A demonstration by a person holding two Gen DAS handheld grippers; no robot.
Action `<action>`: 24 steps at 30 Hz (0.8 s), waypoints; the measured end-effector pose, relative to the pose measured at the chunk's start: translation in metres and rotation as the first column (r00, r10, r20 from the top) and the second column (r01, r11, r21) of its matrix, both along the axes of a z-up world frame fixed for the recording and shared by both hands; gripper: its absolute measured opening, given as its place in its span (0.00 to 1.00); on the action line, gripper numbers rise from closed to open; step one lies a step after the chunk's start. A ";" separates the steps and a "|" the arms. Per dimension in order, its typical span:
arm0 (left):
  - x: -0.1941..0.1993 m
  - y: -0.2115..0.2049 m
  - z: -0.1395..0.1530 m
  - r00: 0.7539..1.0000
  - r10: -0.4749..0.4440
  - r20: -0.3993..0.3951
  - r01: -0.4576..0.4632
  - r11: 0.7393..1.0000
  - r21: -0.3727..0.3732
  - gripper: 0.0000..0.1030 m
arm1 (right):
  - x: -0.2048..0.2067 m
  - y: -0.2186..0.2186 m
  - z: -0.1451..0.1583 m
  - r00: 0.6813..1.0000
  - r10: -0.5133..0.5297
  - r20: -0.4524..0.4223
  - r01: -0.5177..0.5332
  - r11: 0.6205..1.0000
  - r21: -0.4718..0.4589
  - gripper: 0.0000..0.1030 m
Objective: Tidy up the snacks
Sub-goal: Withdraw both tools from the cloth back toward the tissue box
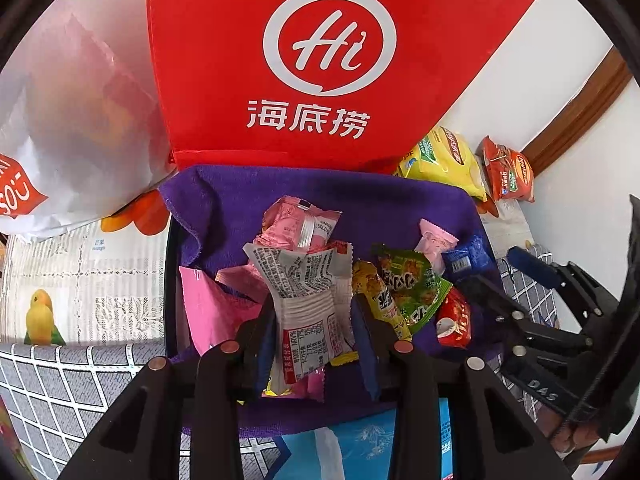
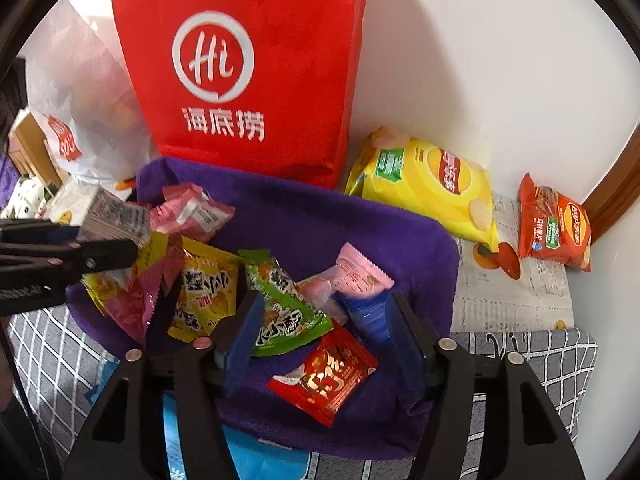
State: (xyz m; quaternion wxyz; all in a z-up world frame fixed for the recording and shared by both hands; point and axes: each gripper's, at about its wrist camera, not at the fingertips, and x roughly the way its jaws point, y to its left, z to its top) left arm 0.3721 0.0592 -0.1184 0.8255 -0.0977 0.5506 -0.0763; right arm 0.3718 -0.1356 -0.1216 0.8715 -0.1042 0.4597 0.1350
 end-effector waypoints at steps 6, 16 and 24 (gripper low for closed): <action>-0.004 -0.003 0.007 1.000 -0.001 0.031 0.001 1.000 -0.001 0.40 | -0.009 -0.011 0.024 0.998 -0.031 0.051 0.027 0.998 0.061 0.64; -0.019 -0.010 0.035 0.993 -0.007 0.115 0.007 1.000 0.005 0.69 | -0.028 -0.024 0.057 0.989 -0.084 0.123 0.065 0.986 0.151 0.64; -0.034 -0.009 0.060 0.985 -0.026 0.168 0.033 0.999 -0.038 0.72 | -0.062 -0.033 0.056 0.987 -0.119 0.111 0.103 0.985 0.142 0.64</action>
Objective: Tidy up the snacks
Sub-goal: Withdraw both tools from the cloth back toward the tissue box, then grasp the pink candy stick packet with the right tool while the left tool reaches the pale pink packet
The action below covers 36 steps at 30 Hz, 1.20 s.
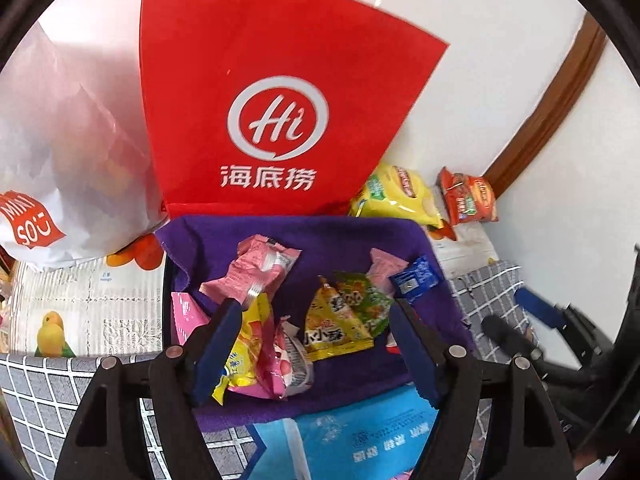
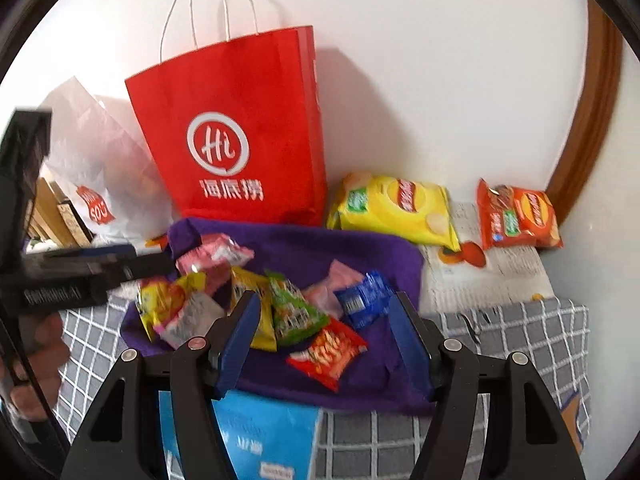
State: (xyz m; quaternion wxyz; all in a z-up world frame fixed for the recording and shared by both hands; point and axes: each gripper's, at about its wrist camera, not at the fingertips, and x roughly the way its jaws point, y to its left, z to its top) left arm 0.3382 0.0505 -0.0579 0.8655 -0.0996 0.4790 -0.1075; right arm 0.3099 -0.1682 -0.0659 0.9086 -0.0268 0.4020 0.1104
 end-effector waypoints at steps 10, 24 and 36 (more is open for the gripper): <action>-0.035 -0.010 0.041 0.993 -0.035 0.113 0.035 0.999 -0.003 0.72 | -0.063 -0.023 0.010 0.998 -0.053 0.028 0.054 0.998 -0.019 0.64; -0.085 -0.012 0.053 0.993 -0.059 0.098 0.053 0.996 0.068 0.72 | -0.132 -0.029 -0.030 0.997 -0.029 -0.070 0.029 0.999 0.012 0.62; -0.135 0.016 0.004 1.000 -0.030 -0.006 0.031 0.998 0.061 0.72 | -0.150 -0.012 -0.092 0.974 0.000 -0.225 0.032 0.990 0.135 0.62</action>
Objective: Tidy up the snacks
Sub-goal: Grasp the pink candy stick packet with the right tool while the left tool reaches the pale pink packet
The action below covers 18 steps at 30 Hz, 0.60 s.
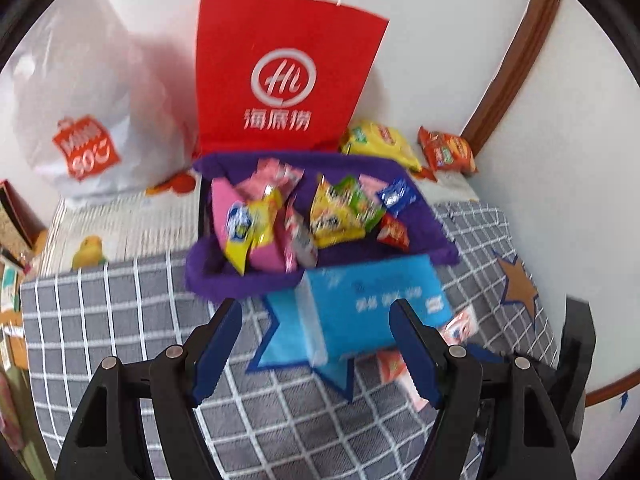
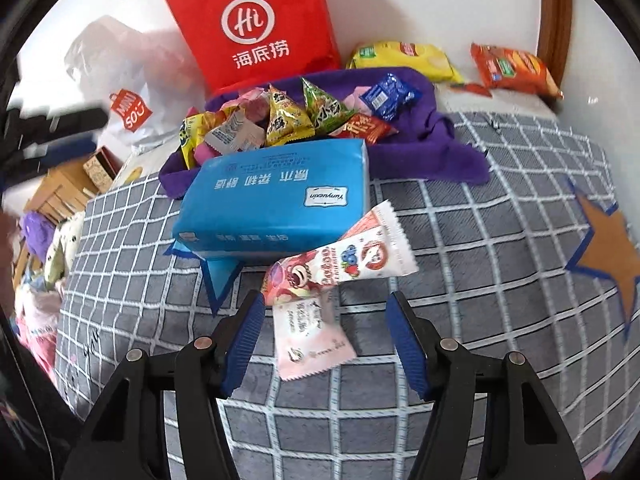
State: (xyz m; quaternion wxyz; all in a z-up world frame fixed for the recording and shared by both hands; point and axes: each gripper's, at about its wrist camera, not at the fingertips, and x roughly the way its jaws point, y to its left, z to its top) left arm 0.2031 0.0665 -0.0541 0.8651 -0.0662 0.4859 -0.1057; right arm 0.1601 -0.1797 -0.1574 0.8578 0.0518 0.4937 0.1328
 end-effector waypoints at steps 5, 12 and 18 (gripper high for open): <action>-0.021 0.013 -0.021 0.999 0.013 -0.037 -0.013 1.000 0.008 0.72 | 0.013 0.005 -0.013 0.999 -0.043 -0.027 0.045 0.997 0.059 0.54; -0.043 0.039 -0.046 0.993 0.071 -0.097 -0.079 0.994 -0.075 0.72 | 0.023 0.020 -0.020 0.999 -0.042 -0.017 0.044 0.994 0.105 0.31; -0.055 0.042 -0.054 0.989 0.095 -0.112 -0.107 0.989 -0.103 0.72 | 0.016 0.016 -0.005 0.999 -0.027 0.026 0.023 0.986 0.164 0.12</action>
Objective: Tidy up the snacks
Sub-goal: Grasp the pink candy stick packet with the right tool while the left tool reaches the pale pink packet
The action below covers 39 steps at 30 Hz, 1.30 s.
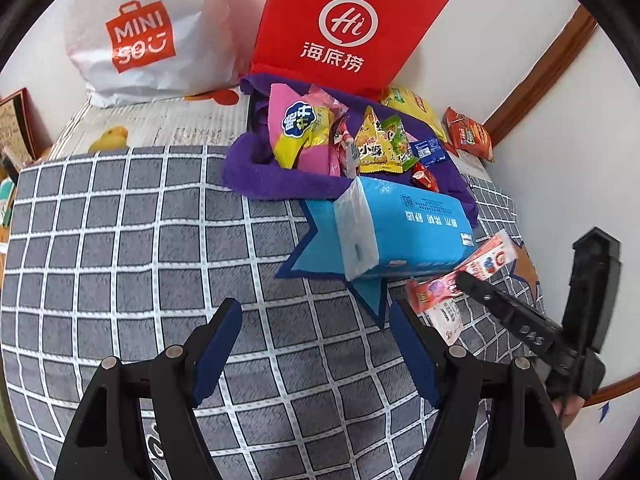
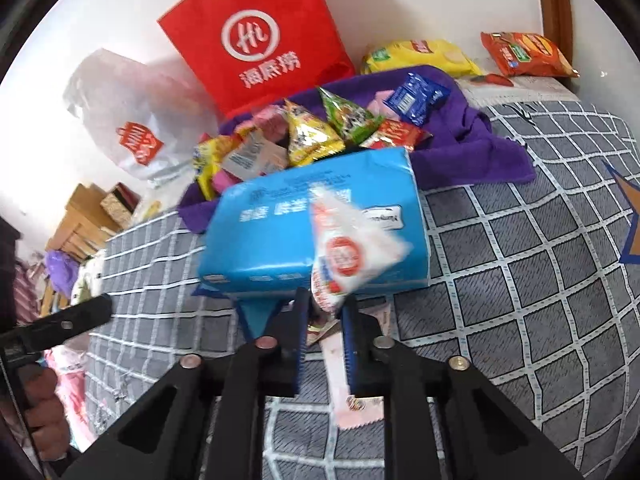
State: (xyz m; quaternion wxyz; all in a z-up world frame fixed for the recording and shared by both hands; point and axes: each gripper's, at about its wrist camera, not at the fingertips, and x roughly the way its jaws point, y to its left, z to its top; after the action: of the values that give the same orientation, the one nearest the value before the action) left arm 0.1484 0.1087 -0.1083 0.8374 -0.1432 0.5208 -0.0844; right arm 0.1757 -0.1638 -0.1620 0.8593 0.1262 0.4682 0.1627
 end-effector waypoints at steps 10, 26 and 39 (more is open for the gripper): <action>-0.010 -0.024 -0.003 1.000 -0.015 -0.010 0.016 1.000 0.001 0.72 | -0.049 -0.048 0.050 0.997 0.030 0.071 -0.025 0.997 -0.069 0.11; -0.017 -0.081 -0.005 0.999 -0.030 -0.043 0.034 0.997 0.075 0.72 | -0.020 -0.096 -0.010 1.000 -0.018 0.002 0.018 0.994 -0.112 0.17; 0.003 -0.134 -0.037 0.993 -0.067 -0.096 0.075 0.994 0.074 0.71 | -0.010 -0.101 -0.032 0.999 0.000 0.034 0.005 0.989 -0.150 0.16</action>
State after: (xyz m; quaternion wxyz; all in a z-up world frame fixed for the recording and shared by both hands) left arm 0.1514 -0.0254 -0.1449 0.8135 -0.0957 0.5670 -0.0871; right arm 0.1661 -0.2644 -0.1938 0.8743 0.0591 0.4644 0.1283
